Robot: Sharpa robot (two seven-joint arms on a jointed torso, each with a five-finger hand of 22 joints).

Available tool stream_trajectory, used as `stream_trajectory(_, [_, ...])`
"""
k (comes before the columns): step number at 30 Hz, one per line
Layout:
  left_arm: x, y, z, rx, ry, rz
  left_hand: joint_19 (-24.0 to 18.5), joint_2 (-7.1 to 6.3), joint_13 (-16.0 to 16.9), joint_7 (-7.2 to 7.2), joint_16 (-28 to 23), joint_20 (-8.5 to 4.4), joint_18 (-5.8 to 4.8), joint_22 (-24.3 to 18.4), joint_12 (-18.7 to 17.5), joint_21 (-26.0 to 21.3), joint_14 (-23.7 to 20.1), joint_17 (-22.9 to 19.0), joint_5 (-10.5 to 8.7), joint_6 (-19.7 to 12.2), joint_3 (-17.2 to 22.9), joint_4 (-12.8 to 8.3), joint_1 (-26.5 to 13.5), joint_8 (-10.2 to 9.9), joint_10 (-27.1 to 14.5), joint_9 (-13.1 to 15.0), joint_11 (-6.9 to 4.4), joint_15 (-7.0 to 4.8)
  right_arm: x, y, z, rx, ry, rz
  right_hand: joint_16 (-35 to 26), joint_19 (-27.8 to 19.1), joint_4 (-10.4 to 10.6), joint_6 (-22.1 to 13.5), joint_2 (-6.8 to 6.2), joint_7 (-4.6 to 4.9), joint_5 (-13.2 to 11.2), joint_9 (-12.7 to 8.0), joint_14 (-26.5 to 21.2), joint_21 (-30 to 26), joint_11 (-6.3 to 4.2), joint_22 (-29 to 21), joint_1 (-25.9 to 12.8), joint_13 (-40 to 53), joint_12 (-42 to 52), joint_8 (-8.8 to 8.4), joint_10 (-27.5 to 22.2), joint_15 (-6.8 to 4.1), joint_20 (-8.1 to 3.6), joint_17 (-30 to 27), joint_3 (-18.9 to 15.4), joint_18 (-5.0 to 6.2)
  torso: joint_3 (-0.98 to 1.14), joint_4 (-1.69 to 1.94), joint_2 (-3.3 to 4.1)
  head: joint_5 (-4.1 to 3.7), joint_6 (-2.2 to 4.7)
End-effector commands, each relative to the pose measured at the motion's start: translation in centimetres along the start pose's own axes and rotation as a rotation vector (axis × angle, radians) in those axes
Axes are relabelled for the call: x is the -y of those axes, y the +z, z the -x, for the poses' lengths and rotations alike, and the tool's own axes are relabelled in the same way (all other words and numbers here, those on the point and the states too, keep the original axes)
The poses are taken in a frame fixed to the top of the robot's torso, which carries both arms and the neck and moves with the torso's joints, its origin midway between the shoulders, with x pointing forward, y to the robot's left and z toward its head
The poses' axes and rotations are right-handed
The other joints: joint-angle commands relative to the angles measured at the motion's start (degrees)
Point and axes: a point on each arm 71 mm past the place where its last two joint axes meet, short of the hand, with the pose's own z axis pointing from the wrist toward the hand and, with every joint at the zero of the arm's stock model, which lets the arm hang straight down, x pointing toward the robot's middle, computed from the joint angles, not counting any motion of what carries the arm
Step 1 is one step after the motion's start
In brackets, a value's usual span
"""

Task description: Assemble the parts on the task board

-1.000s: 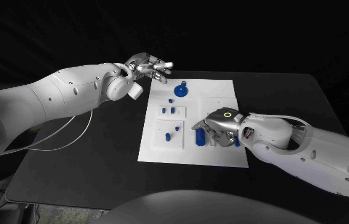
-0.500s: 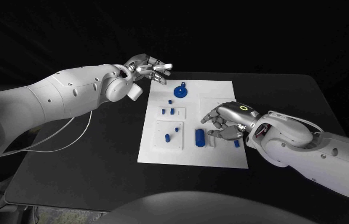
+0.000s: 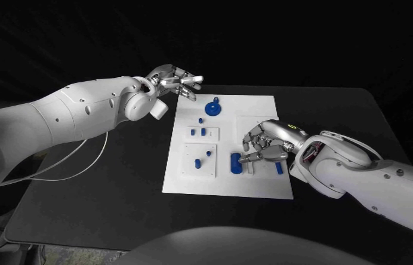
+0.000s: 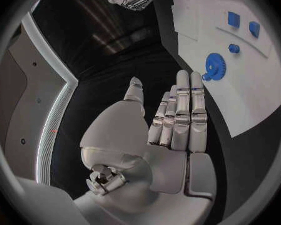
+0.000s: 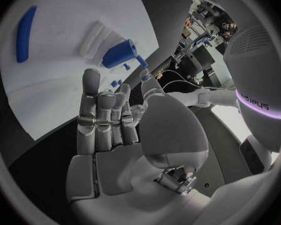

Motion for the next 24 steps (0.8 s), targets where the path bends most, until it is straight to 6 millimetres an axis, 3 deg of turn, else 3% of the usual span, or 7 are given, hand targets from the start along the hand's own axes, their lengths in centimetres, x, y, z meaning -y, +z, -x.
stream_trajectory(1, [0.1,0.1,-0.3,-0.018,-0.002,-0.005,0.2,0.50,0.1,-0.13,-0.1,0.06,-0.48,-0.1,0.0,0.3,-0.3,0.0,-0.12,-0.1,0.0,-0.4,0.0,0.2,-0.4,0.1,-0.16,-0.06,0.1,0.1,-0.6,-0.060,0.012,-0.049,0.3,0.5,0.7,1.1,-0.54,-0.62,-0.4,10.0,0.7,-0.4,-0.32,0.7,0.0,0.6,0.2,-1.15,0.6,-0.15,-0.24,0.5,-0.3,-1.18,-0.01,-0.01,0.00,-0.08,-0.11])
stream_trajectory(2, [0.1,0.1,-0.3,-0.019,-0.002,-0.005,0.2,0.50,0.1,-0.13,-0.1,0.06,-0.48,-0.1,0.0,0.3,-0.3,0.0,-0.12,-0.1,0.0,-0.4,0.0,0.2,-0.4,0.1,-0.16,-0.06,0.0,0.1,-0.7,-0.062,-0.001,-0.050,0.6,0.7,0.5,2.5,-0.75,-1.04,-0.4,11.2,1.1,-0.3,-0.63,0.9,0.1,0.9,0.3,-0.55,1.2,-0.33,-0.34,0.8,-0.4,-1.23,-0.01,-0.01,0.00,-0.08,-0.11])
stream_trajectory(6, [0.1,0.1,-0.3,-0.020,-0.002,-0.006,0.2,0.58,0.1,-0.13,-0.1,0.06,-0.47,-0.1,0.0,0.3,-0.3,0.0,-0.12,-0.1,0.0,-0.5,0.1,0.2,-0.4,0.1,-0.17,-0.05,-0.2,0.3,-1.1,-0.062,-0.044,-0.050,0.6,1.4,0.3,2.8,-0.82,-1.88,-0.4,11.2,2.2,-0.6,-1.33,1.8,0.3,1.7,0.4,4.19,2.9,-0.95,-1.06,1.6,-0.6,-1.90,0.00,0.03,0.01,-0.05,-0.14])
stream_trajectory(8, [0.1,0.1,-0.3,-0.020,-0.002,-0.005,0.2,0.58,0.1,-0.13,-0.1,0.06,-0.47,-0.1,0.0,0.3,-0.3,0.0,-0.12,-0.1,0.0,-0.5,0.1,0.2,-0.4,0.1,-0.17,-0.05,-0.3,0.4,-1.3,-0.061,-0.065,-0.051,0.6,1.9,-0.1,0.8,-0.76,-2.21,-0.2,11.2,2.7,-0.8,-1.57,2.4,0.4,2.3,0.5,10.22,3.6,-1.15,-1.34,2.3,-0.4,-2.17,0.00,0.04,0.01,-0.08,-0.15])
stream_trajectory(13, [0.1,0.1,-0.3,-0.020,-0.002,-0.005,0.2,0.59,0.1,-0.12,-0.1,0.07,-0.46,-0.1,0.0,0.3,-0.4,0.0,-0.12,-0.1,-0.1,-0.6,0.1,0.2,-0.4,0.1,-0.16,-0.05,-0.5,0.5,-1.8,-0.067,-0.115,-0.051,0.7,2.2,-0.7,0.2,-0.63,-2.82,0.0,11.2,3.3,-1.2,-2.02,3.2,0.6,3.0,0.6,15.40,4.4,-1.52,-1.66,3.2,0.1,-2.48,0.01,0.04,0.01,-0.05,-0.23])
stream_trajectory(17, [0.1,0.0,-0.3,-0.020,-0.002,-0.005,0.2,0.59,0.1,-0.12,-0.1,0.07,-0.46,-0.1,0.0,0.3,-0.4,0.0,-0.12,-0.1,-0.1,-0.6,0.1,0.2,-0.4,0.1,-0.16,-0.05,-0.7,0.7,-2.3,-0.073,-0.136,-0.048,0.6,2.4,-1.2,-0.4,-0.56,-3.08,0.7,11.2,3.6,-1.5,-2.21,3.7,0.7,3.2,0.5,17.96,4.8,-1.67,-1.84,3.6,0.4,-2.66,0.03,0.04,0.07,0.01,-0.36])
stream_trajectory(24, [0.1,0.0,-0.3,-0.021,-0.002,-0.004,0.2,0.59,0.1,-0.12,-0.1,0.07,-0.46,-0.1,0.0,0.3,-0.4,0.0,-0.12,-0.1,-0.1,-0.6,0.1,0.2,-0.4,0.1,-0.16,-0.05,-0.9,0.8,-2.7,-0.069,-0.160,-0.047,0.7,2.7,-1.5,-0.5,-0.41,-3.26,0.9,11.1,4.0,-1.7,-2.36,4.1,0.7,3.7,0.7,19.20,5.3,-1.80,-1.98,4.1,0.7,-2.78,0.00,0.00,0.00,-0.02,-0.44])
